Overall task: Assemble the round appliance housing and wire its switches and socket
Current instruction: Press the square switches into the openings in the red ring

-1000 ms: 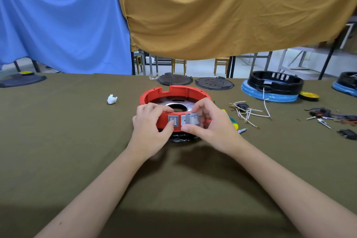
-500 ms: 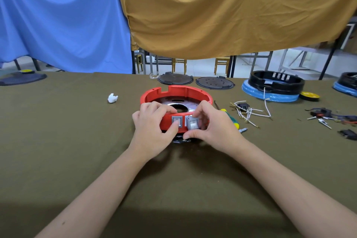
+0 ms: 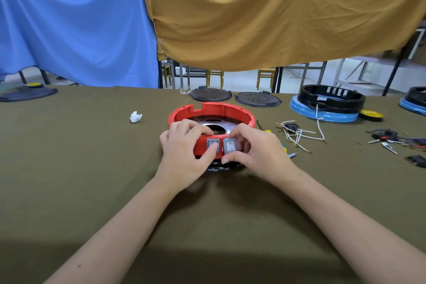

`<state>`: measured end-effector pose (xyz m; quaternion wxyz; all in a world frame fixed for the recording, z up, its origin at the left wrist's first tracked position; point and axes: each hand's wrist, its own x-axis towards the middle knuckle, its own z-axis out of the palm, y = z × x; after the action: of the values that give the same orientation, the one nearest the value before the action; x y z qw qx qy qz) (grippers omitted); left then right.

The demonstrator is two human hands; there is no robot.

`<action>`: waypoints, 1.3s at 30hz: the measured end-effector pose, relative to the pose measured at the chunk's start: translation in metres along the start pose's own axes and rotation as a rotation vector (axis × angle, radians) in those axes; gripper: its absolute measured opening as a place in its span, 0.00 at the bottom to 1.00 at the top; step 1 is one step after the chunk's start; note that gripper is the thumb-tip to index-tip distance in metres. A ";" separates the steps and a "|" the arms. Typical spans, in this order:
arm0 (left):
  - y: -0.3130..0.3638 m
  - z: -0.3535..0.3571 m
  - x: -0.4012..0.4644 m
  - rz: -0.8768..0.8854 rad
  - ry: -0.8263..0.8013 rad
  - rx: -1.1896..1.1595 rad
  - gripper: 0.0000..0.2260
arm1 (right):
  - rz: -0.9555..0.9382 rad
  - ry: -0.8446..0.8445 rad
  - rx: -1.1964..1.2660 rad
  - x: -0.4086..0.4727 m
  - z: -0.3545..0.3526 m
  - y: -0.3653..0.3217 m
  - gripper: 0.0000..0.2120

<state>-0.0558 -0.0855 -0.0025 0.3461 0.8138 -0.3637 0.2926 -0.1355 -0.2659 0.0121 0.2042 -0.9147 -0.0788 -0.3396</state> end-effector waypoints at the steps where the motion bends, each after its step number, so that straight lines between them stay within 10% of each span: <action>1: 0.001 0.000 0.000 0.013 0.001 -0.001 0.12 | -0.004 0.008 -0.015 0.000 0.000 -0.001 0.21; 39: 0.005 0.004 -0.002 0.082 -0.034 -0.012 0.12 | 0.060 -0.167 0.001 0.005 -0.010 0.010 0.13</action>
<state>-0.0601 -0.0899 -0.0043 0.3326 0.8011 -0.4042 0.2902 -0.1347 -0.2791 0.0191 0.2076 -0.9417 -0.0683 -0.2558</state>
